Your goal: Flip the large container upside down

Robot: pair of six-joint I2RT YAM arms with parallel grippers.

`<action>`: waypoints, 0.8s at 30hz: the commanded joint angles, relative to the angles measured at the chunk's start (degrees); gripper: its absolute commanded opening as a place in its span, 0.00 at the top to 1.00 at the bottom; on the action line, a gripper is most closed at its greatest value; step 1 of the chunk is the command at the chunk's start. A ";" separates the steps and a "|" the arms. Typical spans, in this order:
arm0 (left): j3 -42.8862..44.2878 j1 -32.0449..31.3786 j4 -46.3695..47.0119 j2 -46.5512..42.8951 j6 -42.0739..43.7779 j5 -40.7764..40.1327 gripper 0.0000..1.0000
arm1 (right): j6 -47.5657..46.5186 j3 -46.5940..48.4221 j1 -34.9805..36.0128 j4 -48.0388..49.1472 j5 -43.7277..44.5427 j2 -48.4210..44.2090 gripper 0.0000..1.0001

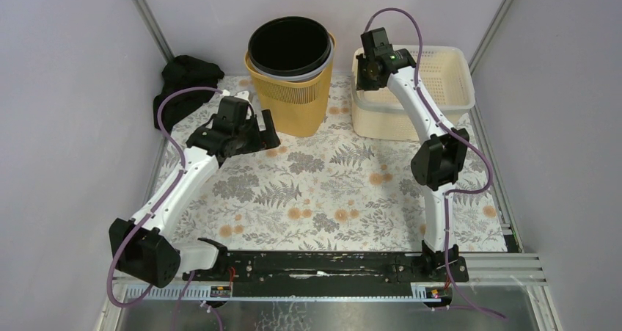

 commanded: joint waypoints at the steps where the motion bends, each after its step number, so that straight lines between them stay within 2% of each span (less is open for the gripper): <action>1: -0.60 0.25 2.92 0.46 0.72 1.89 0.00 | -1.38 -2.62 -0.60 -0.40 1.70 -4.10 0.97; 2: -0.51 0.19 2.92 0.50 0.66 2.01 0.00 | -1.38 -3.54 -0.60 0.11 1.47 -5.16 0.95; 3: -0.51 0.23 2.99 0.42 0.63 2.11 0.00 | -1.57 -4.37 -0.63 0.58 0.95 -6.20 0.83; 5: -0.56 0.24 3.02 0.46 0.52 2.29 0.00 | -1.77 -5.28 -0.61 1.04 -0.32 -7.89 0.47; 6: -0.63 0.22 3.00 0.46 0.46 2.44 0.00 | -1.79 -5.32 -0.65 1.01 -0.59 -8.36 0.38; 7: -0.59 0.28 2.95 0.37 0.37 2.47 0.00 | -1.75 -5.03 -0.68 0.80 -0.86 -8.89 0.34; 10: -0.95 0.24 2.95 0.25 0.42 2.72 0.00 | -1.81 -2.12 -0.72 -0.72 -0.61 -8.95 0.29; 16: -1.31 0.24 2.79 -0.50 1.15 2.30 0.00 | -0.86 4.00 -2.53 -1.03 1.22 -6.07 0.24; 20: -1.45 0.24 2.33 -0.90 1.44 1.97 0.00 | 3.57 4.77 -7.34 -1.29 -4.62 -3.10 0.30; 24: -2.01 0.23 2.28 -1.41 1.35 2.18 0.00 | 4.68 -1.31 -9.43 -0.50 -8.02 -4.07 0.41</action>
